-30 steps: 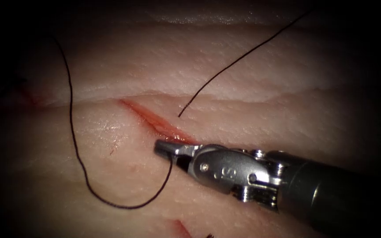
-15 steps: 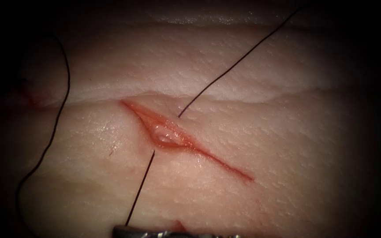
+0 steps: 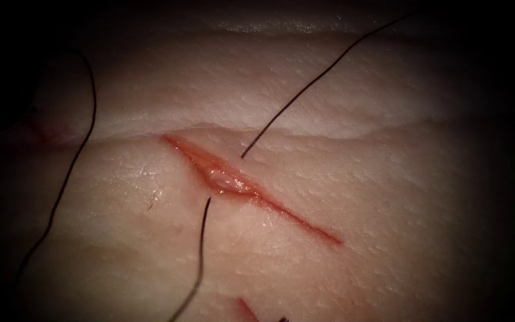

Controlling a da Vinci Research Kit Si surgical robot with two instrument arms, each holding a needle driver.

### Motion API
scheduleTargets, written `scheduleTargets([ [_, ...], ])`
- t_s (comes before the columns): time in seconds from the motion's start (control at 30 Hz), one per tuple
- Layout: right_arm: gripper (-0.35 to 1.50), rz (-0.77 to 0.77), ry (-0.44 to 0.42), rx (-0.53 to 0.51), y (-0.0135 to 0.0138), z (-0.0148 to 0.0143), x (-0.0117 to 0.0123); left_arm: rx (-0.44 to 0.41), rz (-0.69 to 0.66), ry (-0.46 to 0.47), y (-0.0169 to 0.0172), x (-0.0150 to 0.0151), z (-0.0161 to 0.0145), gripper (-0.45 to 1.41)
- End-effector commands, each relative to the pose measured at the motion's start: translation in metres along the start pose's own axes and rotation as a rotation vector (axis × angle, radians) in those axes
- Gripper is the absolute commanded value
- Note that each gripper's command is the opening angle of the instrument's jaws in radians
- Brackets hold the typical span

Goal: Wound Closure

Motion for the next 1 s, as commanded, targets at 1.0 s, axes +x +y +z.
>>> scheduleTargets([
  [1.0,1.20,0.051,-0.060,-0.196,0.0128,-0.0061,-0.0139,-0.008,-0.006,0.005,0.0001,-0.0006,0.0006,-0.45],
])
